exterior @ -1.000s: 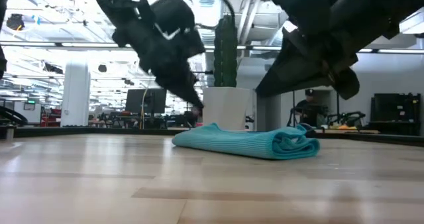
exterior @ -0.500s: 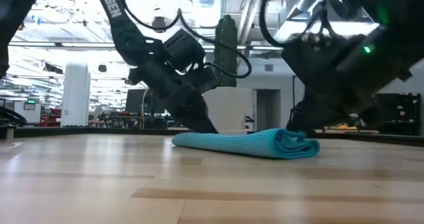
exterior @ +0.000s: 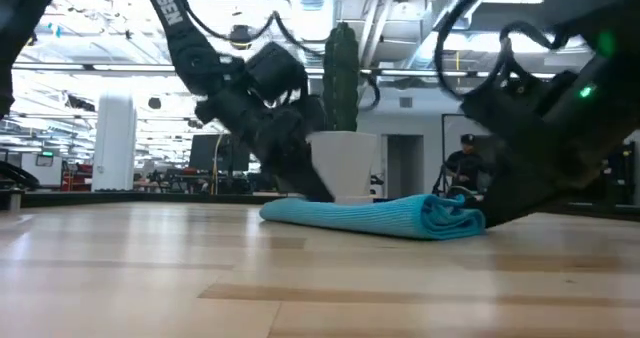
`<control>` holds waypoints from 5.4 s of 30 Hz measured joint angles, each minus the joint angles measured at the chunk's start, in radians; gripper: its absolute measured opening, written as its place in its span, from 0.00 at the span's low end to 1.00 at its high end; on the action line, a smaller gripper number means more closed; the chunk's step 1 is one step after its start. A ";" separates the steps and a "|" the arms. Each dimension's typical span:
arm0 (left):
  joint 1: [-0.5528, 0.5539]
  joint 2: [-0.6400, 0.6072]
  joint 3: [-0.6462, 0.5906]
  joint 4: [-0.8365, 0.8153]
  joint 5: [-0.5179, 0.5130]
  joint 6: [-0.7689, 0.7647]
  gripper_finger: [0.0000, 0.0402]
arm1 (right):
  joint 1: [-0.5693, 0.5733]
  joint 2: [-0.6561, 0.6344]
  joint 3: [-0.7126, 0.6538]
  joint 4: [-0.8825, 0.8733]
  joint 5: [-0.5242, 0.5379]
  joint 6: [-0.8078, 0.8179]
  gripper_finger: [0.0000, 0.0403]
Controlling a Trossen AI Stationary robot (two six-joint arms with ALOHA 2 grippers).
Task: Fold microfiber towels
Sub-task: Fold the blue microfiber towel, then put the folded blue microfiber cloth into the transparent bin
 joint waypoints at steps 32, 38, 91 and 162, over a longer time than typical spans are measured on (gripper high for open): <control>-0.194 -0.314 0.008 -0.183 0.240 -0.450 0.00 | -0.029 -0.171 0.127 0.060 -0.426 0.409 0.50; -0.232 -0.314 0.066 -0.288 0.082 -0.440 0.00 | -0.016 -0.165 0.129 0.170 -0.421 0.349 0.47; -0.257 -0.313 0.075 -0.425 -0.370 -0.427 0.21 | -0.189 0.100 0.286 -0.235 -0.435 0.648 0.47; -0.427 -0.206 0.076 -0.591 -0.436 -0.882 0.52 | -0.129 0.113 0.563 -0.459 -0.418 0.040 0.06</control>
